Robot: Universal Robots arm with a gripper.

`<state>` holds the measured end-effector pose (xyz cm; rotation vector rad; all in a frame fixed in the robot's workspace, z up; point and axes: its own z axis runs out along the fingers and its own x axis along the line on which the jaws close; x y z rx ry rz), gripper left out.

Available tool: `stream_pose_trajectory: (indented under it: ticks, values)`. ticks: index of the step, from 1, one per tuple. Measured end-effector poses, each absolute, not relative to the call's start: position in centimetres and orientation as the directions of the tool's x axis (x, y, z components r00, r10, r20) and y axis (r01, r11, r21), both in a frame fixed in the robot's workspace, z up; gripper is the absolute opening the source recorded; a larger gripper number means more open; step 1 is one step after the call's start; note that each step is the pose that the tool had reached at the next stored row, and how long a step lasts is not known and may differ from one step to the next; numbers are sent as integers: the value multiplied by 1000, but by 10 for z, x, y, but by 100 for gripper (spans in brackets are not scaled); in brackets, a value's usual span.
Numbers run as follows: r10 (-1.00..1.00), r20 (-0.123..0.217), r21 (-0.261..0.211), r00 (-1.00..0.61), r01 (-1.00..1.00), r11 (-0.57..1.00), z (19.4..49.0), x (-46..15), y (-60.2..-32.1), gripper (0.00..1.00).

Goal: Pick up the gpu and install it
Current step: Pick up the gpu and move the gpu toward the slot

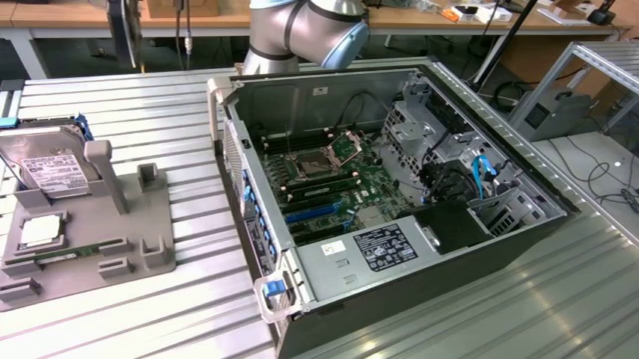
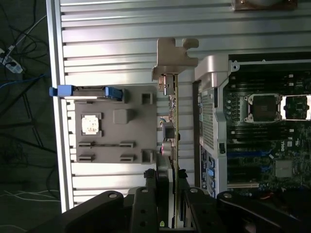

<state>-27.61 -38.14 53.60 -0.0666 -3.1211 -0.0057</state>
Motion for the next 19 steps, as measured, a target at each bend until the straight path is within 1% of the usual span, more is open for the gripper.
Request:
stream_pose_trajectory:
  ticks: [19]
  values:
    - [43, 52, 2, -998, 43, 999, 509, -241, -381, 27]
